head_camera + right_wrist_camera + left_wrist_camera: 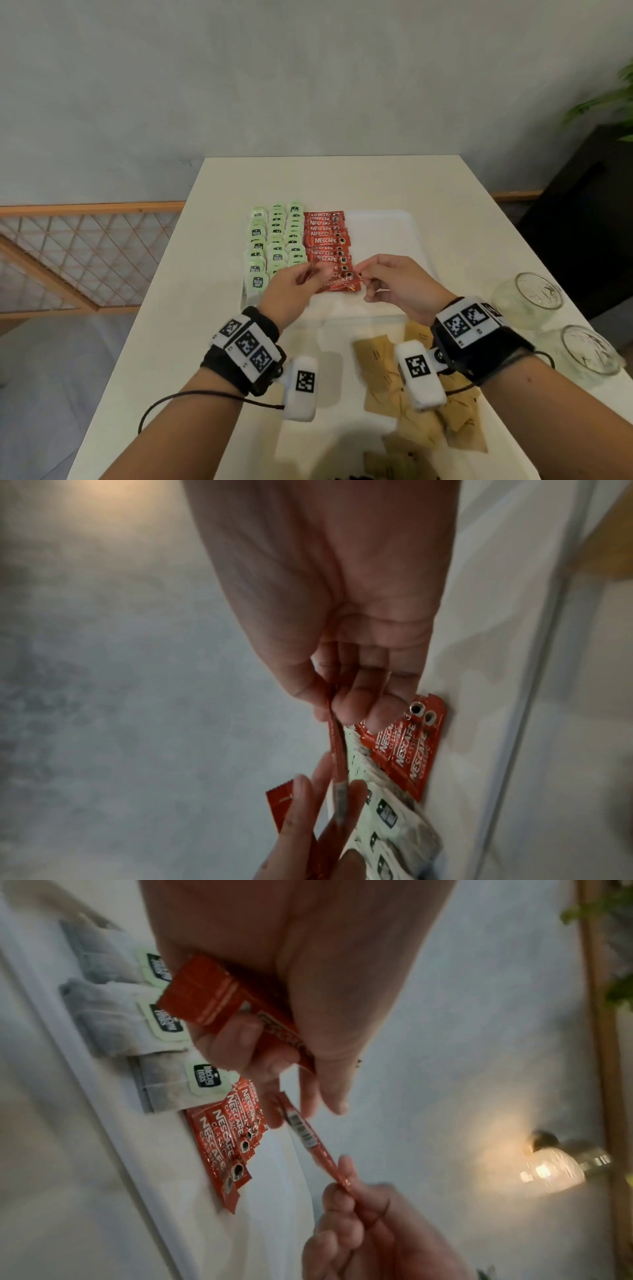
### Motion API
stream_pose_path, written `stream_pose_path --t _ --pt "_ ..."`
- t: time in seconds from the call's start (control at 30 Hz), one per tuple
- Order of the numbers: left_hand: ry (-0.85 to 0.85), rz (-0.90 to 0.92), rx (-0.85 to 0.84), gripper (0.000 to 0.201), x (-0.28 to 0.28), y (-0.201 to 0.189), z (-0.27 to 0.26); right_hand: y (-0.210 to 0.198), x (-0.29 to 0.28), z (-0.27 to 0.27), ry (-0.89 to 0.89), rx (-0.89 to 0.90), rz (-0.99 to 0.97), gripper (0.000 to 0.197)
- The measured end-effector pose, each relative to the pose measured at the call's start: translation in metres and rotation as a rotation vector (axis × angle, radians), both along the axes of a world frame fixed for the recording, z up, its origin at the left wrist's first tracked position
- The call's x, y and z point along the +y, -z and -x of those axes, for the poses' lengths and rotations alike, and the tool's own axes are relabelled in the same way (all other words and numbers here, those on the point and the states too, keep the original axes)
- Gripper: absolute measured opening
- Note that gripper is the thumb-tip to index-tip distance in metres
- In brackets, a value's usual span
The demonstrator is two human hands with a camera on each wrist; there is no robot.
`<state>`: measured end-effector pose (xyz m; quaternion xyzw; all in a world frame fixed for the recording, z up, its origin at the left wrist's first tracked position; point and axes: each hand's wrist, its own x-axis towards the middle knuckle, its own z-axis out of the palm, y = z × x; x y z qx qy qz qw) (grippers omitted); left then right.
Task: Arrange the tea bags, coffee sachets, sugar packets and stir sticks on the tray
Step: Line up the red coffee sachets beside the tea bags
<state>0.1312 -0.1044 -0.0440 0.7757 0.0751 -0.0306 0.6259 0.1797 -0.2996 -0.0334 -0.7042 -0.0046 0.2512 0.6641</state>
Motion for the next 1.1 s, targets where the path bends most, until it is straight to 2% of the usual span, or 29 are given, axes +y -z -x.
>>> stream_pose_path --t 0.1,0.17,0.27,0.43,0.63,0.73,0.83,0.93,1.1 --pt "0.002 0.018 0.187 0.010 0.006 -0.006 0.006 0.000 -0.008 0.003 -0.025 -0.112 0.055 0.015" --pt "0.017 0.033 0.219 0.021 0.007 -0.008 0.007 0.001 -0.011 0.005 -0.083 -0.181 0.128 0.014" --pt "-0.017 -0.003 0.161 0.032 0.004 -0.007 0.006 0.002 -0.011 0.008 -0.167 -0.219 0.228 0.017" --pt "0.019 -0.096 0.066 0.026 -0.010 0.002 0.009 0.004 0.004 0.010 -0.244 -0.228 0.306 0.022" --pt "-0.031 -0.086 0.082 0.017 -0.001 0.007 0.006 0.014 -0.008 0.003 -0.078 -0.168 0.213 0.021" --pt "-0.025 -0.057 0.100 0.024 0.004 0.004 0.002 0.020 -0.012 -0.001 -0.071 -0.138 0.170 0.013" --pt "-0.071 -0.013 0.136 0.021 0.014 -0.001 -0.009 0.032 -0.014 -0.007 -0.078 -0.167 0.352 0.009" --pt "-0.105 0.109 0.209 0.017 0.026 -0.006 -0.020 0.045 -0.015 -0.014 -0.116 -0.207 0.560 0.005" --pt "-0.079 0.251 0.261 0.025 0.036 -0.007 -0.028 0.056 -0.001 -0.022 -0.092 -0.190 0.619 0.010"
